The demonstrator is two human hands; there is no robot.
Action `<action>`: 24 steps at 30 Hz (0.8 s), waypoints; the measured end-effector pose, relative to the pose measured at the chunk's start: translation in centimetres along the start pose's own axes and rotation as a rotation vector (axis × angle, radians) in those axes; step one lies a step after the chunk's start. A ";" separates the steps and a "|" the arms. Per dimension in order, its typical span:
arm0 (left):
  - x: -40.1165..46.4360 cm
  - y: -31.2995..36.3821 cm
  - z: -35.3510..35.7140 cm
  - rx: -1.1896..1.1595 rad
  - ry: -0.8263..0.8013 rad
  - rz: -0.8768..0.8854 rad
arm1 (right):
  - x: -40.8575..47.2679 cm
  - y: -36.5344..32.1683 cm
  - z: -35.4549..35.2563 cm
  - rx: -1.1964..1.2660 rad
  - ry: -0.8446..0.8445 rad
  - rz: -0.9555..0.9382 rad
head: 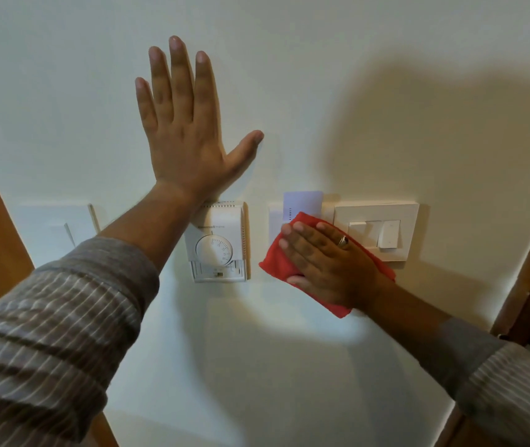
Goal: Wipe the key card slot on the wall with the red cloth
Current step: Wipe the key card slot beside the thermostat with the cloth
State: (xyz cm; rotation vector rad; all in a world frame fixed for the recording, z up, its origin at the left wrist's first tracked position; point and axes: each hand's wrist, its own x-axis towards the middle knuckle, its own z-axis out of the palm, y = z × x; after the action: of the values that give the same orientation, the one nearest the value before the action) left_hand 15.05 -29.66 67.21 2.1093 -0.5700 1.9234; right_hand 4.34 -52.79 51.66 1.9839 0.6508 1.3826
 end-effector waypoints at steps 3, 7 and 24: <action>0.0 0.4 -0.1 -0.002 0.001 -0.024 | 2.2 -1.6 0.1 -0.065 0.032 0.113; -0.1 0.5 0.0 -0.004 0.003 -0.032 | 2.3 -2.2 0.6 -0.104 0.000 0.017; -0.1 0.3 -0.1 -0.020 -0.006 0.004 | -0.8 -0.6 0.2 -0.026 -0.029 -0.033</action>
State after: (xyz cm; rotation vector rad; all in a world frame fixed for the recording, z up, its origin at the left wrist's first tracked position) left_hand 14.86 -29.85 67.04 2.1041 -0.5919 1.9064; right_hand 4.25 -52.95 50.67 1.9604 0.6464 1.3343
